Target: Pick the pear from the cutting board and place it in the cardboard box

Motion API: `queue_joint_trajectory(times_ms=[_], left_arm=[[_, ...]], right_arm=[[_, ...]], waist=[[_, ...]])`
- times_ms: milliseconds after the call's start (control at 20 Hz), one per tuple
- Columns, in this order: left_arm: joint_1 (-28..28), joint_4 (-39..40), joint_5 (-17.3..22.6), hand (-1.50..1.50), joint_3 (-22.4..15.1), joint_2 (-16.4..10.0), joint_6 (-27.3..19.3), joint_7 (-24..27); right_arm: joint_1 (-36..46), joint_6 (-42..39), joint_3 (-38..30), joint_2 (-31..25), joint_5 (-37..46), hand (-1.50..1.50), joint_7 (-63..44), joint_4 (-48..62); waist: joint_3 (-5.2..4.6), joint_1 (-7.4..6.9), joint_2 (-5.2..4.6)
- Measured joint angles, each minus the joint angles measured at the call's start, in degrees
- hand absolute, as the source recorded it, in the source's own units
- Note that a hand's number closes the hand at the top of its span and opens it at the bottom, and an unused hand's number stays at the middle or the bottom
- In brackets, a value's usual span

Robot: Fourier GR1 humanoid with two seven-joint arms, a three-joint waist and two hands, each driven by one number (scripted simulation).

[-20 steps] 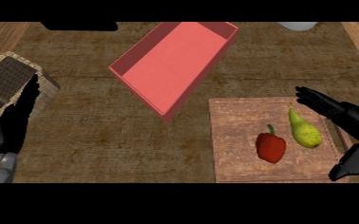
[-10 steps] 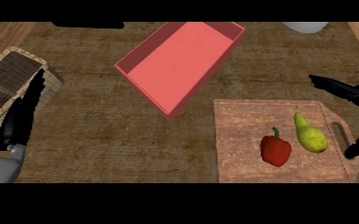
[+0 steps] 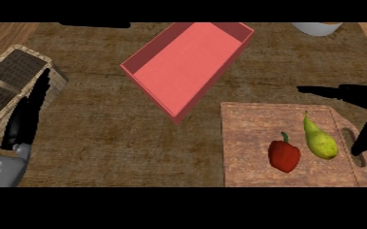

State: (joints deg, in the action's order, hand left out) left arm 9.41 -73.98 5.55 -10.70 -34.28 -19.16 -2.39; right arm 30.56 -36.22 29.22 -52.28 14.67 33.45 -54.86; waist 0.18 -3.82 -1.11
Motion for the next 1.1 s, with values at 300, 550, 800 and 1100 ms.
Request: queue_joint_trajectory(times_ms=[300, 550, 800, 1100], left_arm=[[1.2, 1.4, -0.7, 0.0, 0.5, 0.5, 0.2, -0.1], [0.5, 1.1, -0.8, 0.0, 1.2, 0.6, 0.9, -0.1], [-0.7, 1.3, -1.3, 0.0, 2.0, 1.0, 0.9, 0.6], [-1.2, 1.3, -2.4, 0.0, 2.4, 1.9, 0.3, 0.4]], right_arm=[[5.3, 1.2, 7.6, 3.0, 5.7, -1.5, 1.9, 5.2], [8.7, 3.6, 12.0, 4.9, 9.5, -1.5, 5.3, 10.7], [11.2, 5.5, 14.6, 8.0, 11.2, -1.5, 7.2, 15.0], [12.0, 6.9, 16.6, 9.2, 11.5, -1.5, 10.1, 17.7]], waist=[[-0.04, 0.38, 0.06], [-0.06, 0.88, 0.28], [-0.1, 1.44, 0.49], [-0.12, 2.14, 0.67]])
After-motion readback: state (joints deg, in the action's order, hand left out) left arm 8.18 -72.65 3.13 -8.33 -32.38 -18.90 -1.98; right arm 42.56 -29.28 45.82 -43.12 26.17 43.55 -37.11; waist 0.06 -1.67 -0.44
